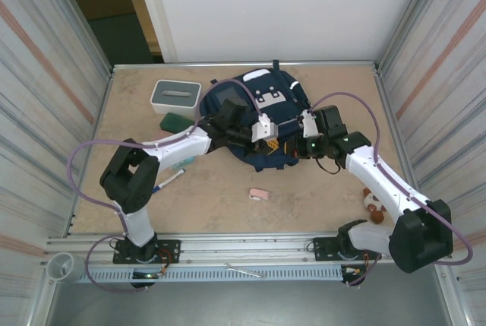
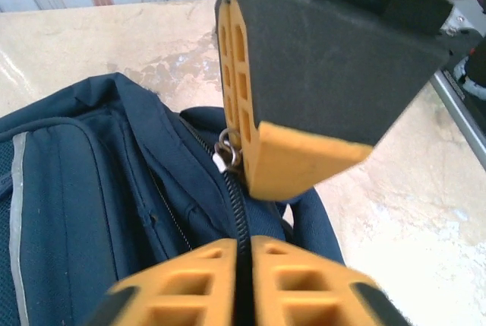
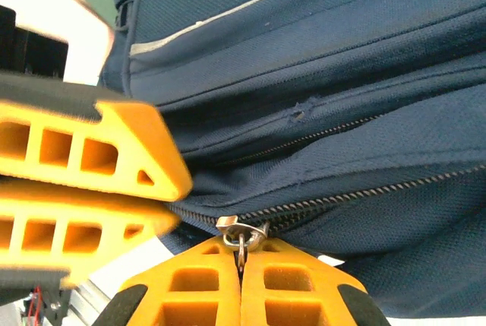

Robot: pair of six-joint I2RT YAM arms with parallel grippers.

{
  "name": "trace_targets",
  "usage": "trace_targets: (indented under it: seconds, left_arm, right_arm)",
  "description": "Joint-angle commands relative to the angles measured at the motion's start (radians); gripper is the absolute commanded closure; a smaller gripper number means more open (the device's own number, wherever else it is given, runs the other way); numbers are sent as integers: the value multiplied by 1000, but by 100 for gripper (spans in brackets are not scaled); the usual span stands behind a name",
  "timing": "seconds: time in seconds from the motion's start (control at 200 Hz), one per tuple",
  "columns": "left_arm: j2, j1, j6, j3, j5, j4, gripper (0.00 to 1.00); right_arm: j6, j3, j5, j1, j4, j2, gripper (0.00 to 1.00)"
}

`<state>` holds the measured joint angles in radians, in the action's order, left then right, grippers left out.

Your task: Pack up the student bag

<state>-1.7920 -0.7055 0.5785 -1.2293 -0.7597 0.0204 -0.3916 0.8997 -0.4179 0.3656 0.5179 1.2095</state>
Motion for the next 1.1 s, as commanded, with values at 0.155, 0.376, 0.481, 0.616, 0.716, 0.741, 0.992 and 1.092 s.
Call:
trace_targets:
  seconds: [0.155, 0.376, 0.481, 0.616, 0.716, 0.741, 0.992, 1.092]
  left_arm:
    - [55, 74, -20, 20, -147, 25, 100]
    - [104, 134, -61, 106, -177, -56, 100]
    - [122, 143, -48, 138, -118, -51, 100]
    - [145, 125, -68, 142, -97, -33, 69]
    - [163, 82, -62, 124, -56, -4, 52]
    - [164, 72, -57, 116, -50, 6, 50]
    - [89, -1, -14, 14, -13, 133, 44]
    - [64, -5, -4, -3, -8, 145, 51]
  right_arm:
    - [76, 2, 28, -158, 102, -8, 100]
    - [62, -2, 8, -198, 100, 1, 100]
    - [62, 2, -49, -155, 53, -17, 100]
    - [56, 36, -97, -100, 35, -34, 100]
    - [45, 61, -102, -64, 30, -52, 100]
    - [43, 66, -104, -56, 30, -55, 100]
    - [-6, 83, -136, 0, -10, -83, 100]
    - [-12, 87, -157, 12, -7, -85, 100]
